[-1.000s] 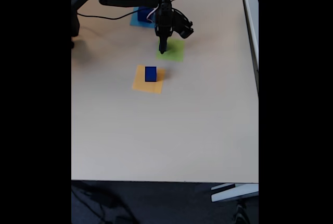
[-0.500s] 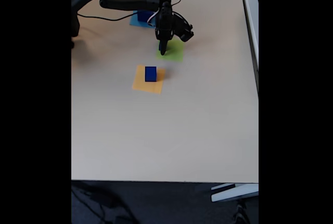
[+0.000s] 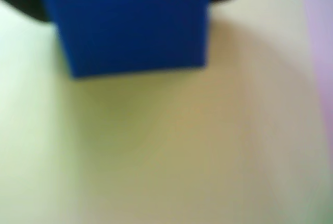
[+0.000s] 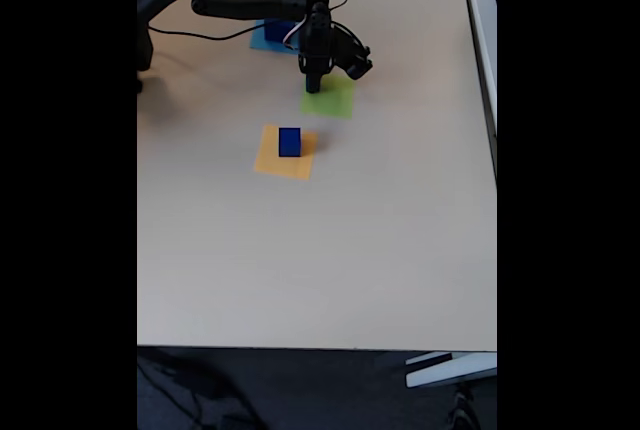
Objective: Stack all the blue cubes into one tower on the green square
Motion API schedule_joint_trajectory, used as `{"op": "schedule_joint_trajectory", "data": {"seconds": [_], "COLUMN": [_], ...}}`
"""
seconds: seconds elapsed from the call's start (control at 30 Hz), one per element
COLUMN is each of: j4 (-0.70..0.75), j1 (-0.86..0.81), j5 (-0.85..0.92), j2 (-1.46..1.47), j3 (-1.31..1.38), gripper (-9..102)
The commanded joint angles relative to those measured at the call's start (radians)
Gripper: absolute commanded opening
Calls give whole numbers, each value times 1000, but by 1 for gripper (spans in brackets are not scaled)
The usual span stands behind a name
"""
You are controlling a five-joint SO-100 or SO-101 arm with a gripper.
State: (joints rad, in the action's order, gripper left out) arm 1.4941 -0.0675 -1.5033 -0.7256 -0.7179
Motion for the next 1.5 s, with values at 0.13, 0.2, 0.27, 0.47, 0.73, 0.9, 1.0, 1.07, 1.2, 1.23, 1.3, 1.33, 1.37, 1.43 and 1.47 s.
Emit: {"op": "schedule_joint_trajectory", "data": {"seconds": [0.13,0.2,0.27,0.47,0.73,0.9,1.0,1.07,1.2,1.23,1.3,1.33,1.37,1.43,1.47], "j4": [8,11,23,57,54,48,78,100,130,130,130,132,132,124,123], "j1": [-8,-8,-9,-14,-34,-43,-43,-55,-83,-92,-117,-130,-147,-181,-196], "j5": [-2,2,3,6,48,66,57,60,67,78,103,118,137,176,192], "j2": [-48,-55,-64,-103,-137,-192,-236,-264,-330,-342,-360,-364,-367,-367,-365], "j3": [51,49,49,49,41,17,9,3,-43,-55,-72,-74,-75,-77,-77], "gripper": [5,5,5,5,5,5,5,5,5,5,5,5,5,4,4]}}
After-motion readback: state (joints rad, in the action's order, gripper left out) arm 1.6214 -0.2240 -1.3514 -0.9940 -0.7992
